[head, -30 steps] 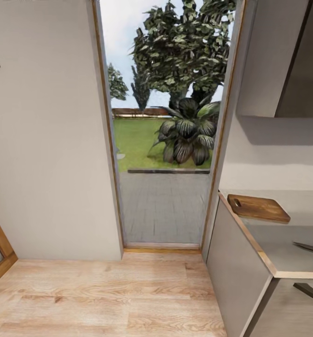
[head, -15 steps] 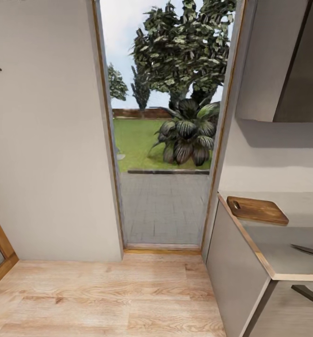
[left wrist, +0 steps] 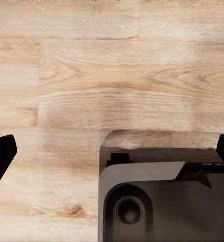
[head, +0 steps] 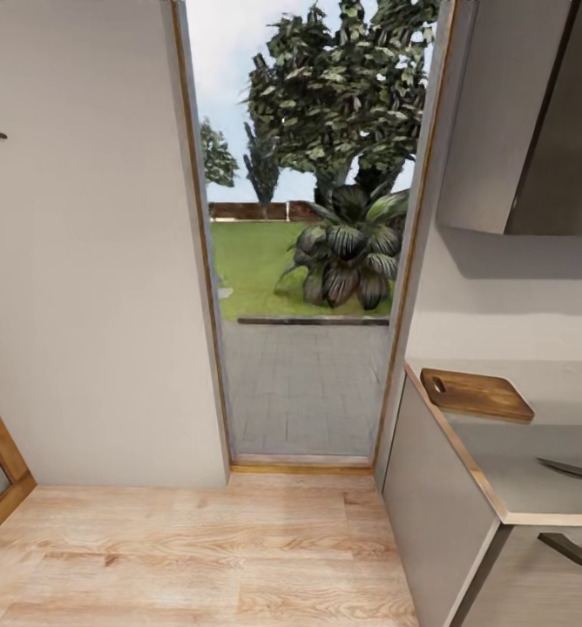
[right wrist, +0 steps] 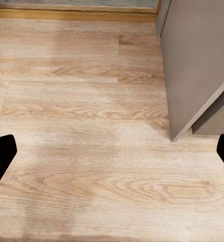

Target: In the kitchen, take the Vidalia onion out of the sink, dice it on the chopping board with the paring knife, put the diced onion into the bowl on the countertop, then place both the paring knife and the chopping board into the sink.

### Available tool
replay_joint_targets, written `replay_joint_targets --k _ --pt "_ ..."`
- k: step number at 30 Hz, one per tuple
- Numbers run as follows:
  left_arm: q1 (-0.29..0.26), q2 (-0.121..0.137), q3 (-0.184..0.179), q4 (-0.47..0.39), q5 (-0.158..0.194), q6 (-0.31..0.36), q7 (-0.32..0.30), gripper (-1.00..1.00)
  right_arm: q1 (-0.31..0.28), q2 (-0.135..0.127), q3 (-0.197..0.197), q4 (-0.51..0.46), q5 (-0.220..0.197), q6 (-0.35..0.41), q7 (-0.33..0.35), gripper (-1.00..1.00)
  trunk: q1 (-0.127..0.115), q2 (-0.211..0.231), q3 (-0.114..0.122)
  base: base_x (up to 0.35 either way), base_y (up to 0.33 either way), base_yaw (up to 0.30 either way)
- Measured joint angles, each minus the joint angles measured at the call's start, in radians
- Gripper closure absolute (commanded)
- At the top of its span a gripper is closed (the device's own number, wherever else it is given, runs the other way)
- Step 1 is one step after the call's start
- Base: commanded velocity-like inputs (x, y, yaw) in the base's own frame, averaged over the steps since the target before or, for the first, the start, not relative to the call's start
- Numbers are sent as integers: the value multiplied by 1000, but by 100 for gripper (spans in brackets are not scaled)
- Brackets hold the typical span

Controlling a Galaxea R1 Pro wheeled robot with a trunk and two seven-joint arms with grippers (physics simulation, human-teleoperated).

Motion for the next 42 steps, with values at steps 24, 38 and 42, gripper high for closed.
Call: replay_joint_targets --k 24,38,42 --pt "0 0 0 0 0 0 0 -100 0 0 0 0 0 0 0 -100 -92 168 75 0 0 0" --pt "0 1 0 -1 0 0 0 -100 0 0 0 0 0 0 0 -100 -146 267 119 0 0 0" --pt "0 3 1 -2 0 0 0 -100 0 0 0 0 0 0 0 -100 -161 295 132 0 0 0"
